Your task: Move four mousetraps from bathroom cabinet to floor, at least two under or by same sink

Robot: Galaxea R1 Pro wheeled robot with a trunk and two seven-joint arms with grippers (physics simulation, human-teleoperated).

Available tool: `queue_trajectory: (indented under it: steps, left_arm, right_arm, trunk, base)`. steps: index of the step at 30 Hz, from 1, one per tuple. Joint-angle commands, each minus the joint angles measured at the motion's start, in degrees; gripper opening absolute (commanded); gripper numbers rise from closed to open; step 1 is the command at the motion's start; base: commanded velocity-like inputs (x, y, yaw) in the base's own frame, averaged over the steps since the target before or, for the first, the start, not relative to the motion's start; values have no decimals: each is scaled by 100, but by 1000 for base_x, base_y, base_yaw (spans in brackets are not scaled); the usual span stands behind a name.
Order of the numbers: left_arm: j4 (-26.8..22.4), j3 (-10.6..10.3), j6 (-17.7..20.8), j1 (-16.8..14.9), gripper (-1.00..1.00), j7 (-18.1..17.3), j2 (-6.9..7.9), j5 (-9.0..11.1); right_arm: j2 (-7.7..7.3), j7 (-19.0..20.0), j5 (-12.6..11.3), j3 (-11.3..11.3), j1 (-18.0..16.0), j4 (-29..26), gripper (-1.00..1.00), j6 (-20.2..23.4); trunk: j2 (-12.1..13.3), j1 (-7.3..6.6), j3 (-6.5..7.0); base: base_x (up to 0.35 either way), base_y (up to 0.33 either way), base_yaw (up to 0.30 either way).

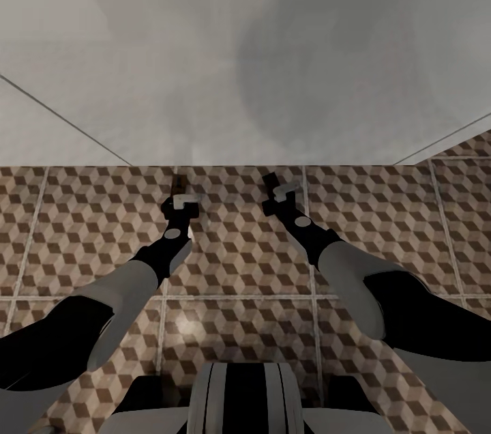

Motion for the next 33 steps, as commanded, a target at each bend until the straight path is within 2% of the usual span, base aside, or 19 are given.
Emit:
queue_trajectory:
  steps: [1,28,29,33]
  left_arm:
    - [6,-51,-15,-4,-100,46,2,36]
    - [7,-51,-7,31,-100,46,-7,36]
    - [7,-51,-7,31,100,48,-9,36]
    - [6,-54,-7,31,100,48,-8,36]
  right_arm:
    - [0,5,-4,23,-3,7,-100,-14]
    - [0,5,-4,17,-4,12,-100,-12]
    - [0,5,-4,19,-4,12,-100,-12]
    - [0,5,-4,18,-1,12,-100,-12]
  trunk:
    - [-1,-1,-2]
    - [-1,-1,-2]
    - [-1,-1,-2]
    - [-1,-1,-2]
  base:
    - [0,0,0]
    - [0,0,0]
    - [0,0,0]
    - [0,0,0]
